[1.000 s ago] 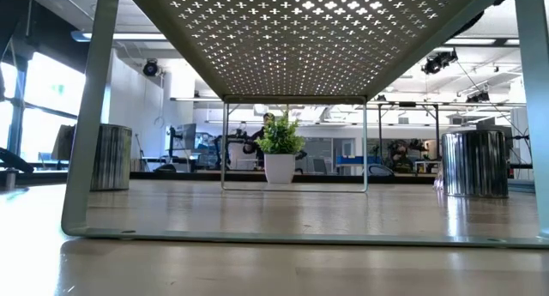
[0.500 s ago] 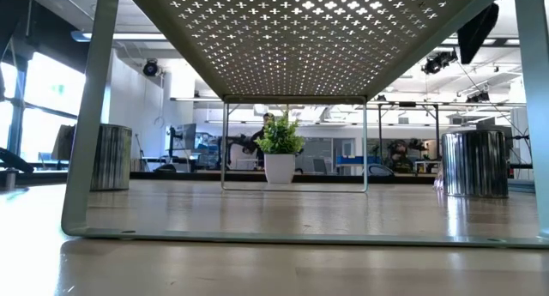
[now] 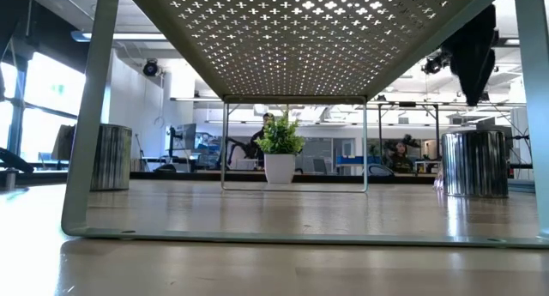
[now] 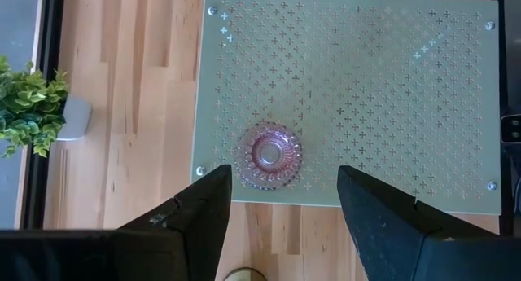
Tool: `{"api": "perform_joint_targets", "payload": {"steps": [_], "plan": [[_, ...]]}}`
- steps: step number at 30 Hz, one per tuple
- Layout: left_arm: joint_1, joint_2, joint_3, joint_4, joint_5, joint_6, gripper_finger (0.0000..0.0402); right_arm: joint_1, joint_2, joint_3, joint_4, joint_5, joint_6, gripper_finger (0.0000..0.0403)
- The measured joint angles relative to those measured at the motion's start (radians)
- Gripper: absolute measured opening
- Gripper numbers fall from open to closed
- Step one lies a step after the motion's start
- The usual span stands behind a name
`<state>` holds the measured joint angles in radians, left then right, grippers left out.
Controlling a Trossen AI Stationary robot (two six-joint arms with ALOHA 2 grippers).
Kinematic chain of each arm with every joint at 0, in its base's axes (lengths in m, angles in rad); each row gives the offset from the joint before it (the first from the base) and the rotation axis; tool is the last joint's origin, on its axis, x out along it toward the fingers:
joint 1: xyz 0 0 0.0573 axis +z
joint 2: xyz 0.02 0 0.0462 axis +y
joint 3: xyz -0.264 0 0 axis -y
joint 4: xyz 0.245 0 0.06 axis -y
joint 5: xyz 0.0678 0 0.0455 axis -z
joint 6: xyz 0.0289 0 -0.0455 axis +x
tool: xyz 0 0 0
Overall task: Pick & Place candle stick holders
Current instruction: Put the top right silver scented candle on the shelf
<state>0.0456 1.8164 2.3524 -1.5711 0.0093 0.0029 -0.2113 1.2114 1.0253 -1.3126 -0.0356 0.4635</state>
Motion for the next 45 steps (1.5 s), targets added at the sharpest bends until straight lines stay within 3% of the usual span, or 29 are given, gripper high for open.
{"api": "perform_joint_targets", "payload": {"steps": [14, 29, 45], "plan": [[0.0, 0.0, 0.0, 0.0, 0.0, 0.0, 0.0221, -0.051, 0.0, -0.135, 0.126, -0.001, -0.075, 0.0399], [0.0, 0.0, -0.001, 0.0, 0.0, 0.017, 0.0221, -0.05, 0.0, -0.14, 0.166, 0.0, -0.072, 0.0399], [0.0, 0.0, -0.142, 0.0, -0.001, 0.019, 0.0221, -0.05, 0.05, -0.139, 0.181, 0.004, -0.083, 0.0399]]}}
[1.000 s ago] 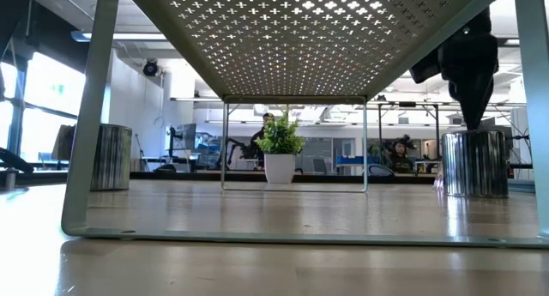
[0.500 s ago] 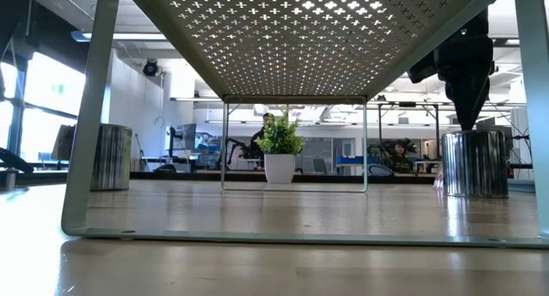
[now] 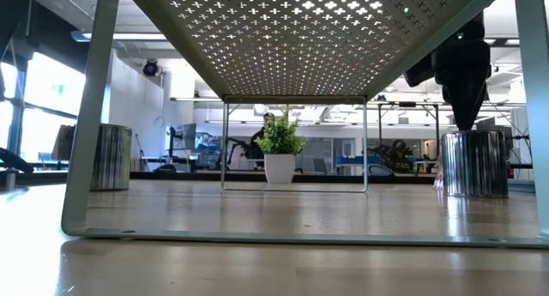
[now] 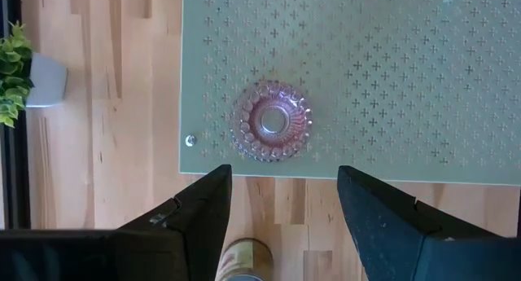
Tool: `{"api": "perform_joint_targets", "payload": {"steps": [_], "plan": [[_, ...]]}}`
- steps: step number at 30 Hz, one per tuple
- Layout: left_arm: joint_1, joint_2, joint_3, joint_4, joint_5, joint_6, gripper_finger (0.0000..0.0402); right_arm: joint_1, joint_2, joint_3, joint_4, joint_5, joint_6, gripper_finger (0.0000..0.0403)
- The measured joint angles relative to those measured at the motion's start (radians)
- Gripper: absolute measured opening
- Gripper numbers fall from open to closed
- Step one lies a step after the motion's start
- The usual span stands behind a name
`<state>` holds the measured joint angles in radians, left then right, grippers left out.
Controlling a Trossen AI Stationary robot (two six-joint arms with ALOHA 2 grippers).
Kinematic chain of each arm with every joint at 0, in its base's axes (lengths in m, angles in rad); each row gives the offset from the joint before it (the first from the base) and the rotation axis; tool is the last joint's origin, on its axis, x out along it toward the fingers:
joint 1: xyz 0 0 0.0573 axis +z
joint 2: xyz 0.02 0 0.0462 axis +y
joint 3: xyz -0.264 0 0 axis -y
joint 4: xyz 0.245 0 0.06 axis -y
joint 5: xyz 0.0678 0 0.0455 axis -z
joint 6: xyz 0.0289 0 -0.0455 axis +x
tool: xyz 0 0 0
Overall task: Pick & Place candle stick holders
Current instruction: Put the top right silver scented candle on the shelf
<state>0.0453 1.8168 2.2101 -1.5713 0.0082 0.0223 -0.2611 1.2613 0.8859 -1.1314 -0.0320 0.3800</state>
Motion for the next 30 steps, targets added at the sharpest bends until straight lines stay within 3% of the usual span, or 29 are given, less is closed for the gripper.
{"api": "perform_joint_targets", "payload": {"steps": [13, 30], "plan": [[0.0, -0.01, 0.0, 0.001, 0.0, 0.0, 0.0221, 0.0, 0.156, -0.001, 0.049, 0.001, -0.045, 0.0399], [0.0, -0.016, 0.0, 0.0, 0.0, 0.0, 0.0221, 0.0, 0.163, -0.001, -0.02, 0.005, -0.005, 0.0399]]}}
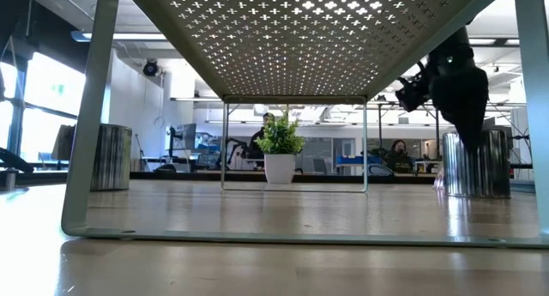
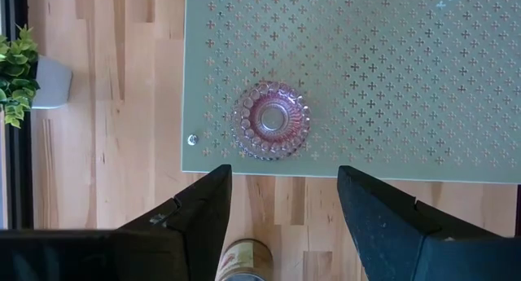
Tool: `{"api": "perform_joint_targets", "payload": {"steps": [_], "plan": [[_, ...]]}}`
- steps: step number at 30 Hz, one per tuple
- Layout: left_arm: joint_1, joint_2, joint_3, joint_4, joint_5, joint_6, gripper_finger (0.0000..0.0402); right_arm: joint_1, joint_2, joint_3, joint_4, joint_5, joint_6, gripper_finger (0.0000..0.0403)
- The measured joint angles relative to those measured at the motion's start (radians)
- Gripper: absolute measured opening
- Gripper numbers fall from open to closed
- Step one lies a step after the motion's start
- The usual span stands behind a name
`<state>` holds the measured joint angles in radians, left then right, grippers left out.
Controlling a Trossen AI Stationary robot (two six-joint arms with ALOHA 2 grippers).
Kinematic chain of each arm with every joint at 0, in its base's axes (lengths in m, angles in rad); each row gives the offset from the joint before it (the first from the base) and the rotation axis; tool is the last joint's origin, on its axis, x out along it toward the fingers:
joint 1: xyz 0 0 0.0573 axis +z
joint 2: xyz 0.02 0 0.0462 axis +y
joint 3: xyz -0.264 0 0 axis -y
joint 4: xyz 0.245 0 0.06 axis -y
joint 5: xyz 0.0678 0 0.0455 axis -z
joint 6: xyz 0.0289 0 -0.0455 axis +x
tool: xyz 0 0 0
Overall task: Pick & Place candle stick holders
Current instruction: Put the top right silver scented candle on the shelf
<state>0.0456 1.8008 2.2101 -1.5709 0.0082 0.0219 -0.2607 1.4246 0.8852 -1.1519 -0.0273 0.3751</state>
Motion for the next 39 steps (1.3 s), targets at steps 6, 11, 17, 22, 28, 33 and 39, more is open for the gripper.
{"api": "perform_joint_targets", "payload": {"steps": [6, 11, 17, 22, 28, 33, 39], "plan": [[0.0, 0.0, 0.0, 0.0, 0.0, 0.0, 0.0221, 0.015, 0.0, 0.0, 0.001, 0.002, 0.051, 0.0399], [0.0, 0.0, 0.0, 0.0, 0.0, 0.0, 0.0221, 0.039, 0.0, 0.0, 0.001, 0.012, 0.059, 0.0399], [0.0, 0.0, 0.0, 0.0, 0.0, 0.0, 0.0221, 0.073, -0.001, 0.0, 0.001, 0.046, 0.071, 0.0399], [0.0, 0.0, 0.0, 0.0, 0.0, 0.0, 0.0221, 0.1, -0.001, 0.0, 0.002, 0.101, 0.1, 0.0399], [0.0, 0.0, 0.0, 0.0, 0.0, 0.0, 0.0221, 0.13, -0.001, 0.0, 0.006, 0.114, 0.125, 0.0399], [0.0, 0.0, 0.0, 0.0, 0.0, 0.0, 0.0221, 0.134, -0.001, 0.0, 0.005, 0.132, 0.148, 0.0399], [0.0, 0.0, 0.0, 0.0, 0.0, 0.0, 0.0221, 0.133, -0.001, 0.0, 0.005, 0.2, 0.149, 0.0392]]}}
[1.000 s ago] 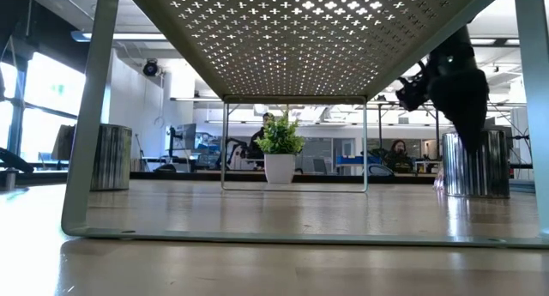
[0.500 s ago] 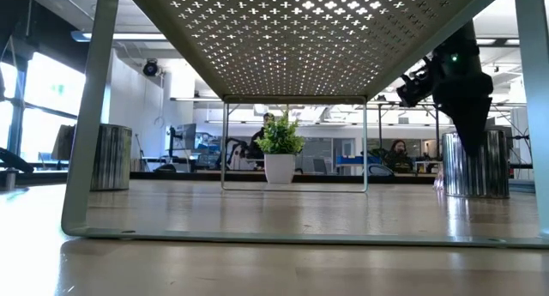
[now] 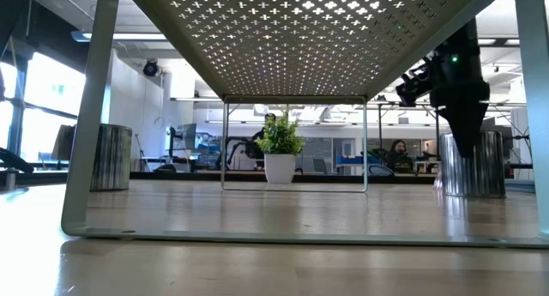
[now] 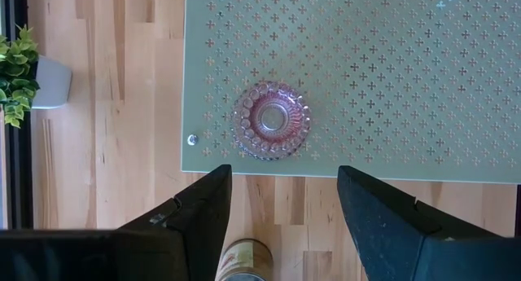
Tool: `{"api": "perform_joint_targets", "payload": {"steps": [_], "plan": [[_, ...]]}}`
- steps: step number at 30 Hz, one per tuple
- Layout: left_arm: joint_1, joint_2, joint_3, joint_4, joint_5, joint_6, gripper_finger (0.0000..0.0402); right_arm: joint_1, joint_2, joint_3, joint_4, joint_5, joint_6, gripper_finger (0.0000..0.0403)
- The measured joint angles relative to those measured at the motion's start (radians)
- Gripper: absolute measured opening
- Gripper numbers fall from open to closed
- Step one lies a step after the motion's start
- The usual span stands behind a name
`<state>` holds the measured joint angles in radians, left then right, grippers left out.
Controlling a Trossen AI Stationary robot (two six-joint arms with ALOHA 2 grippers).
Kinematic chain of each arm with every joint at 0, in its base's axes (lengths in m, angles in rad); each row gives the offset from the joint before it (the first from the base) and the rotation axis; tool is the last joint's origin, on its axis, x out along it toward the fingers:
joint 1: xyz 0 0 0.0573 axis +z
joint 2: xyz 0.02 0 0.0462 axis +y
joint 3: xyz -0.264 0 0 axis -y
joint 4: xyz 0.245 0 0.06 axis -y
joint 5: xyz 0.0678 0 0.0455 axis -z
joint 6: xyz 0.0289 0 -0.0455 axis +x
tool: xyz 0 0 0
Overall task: Pick & Place candle stick holders
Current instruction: Put the top right silver scented candle on the shelf
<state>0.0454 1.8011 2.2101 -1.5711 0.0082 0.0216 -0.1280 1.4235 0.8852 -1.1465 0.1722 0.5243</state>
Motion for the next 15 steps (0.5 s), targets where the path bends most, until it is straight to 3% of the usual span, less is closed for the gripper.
{"api": "perform_joint_targets", "payload": {"steps": [7, 15], "plan": [[0.0, 0.0, 0.0, 0.0, 0.0, 0.0, 0.0221, 0.001, -0.002, 0.0, 0.0, 0.013, -0.001, 0.036], [0.0, 0.0, 0.0, 0.0, 0.0, 0.0, 0.0221, 0.053, -0.002, 0.001, -0.008, 0.071, -0.026, 0.0358]]}}
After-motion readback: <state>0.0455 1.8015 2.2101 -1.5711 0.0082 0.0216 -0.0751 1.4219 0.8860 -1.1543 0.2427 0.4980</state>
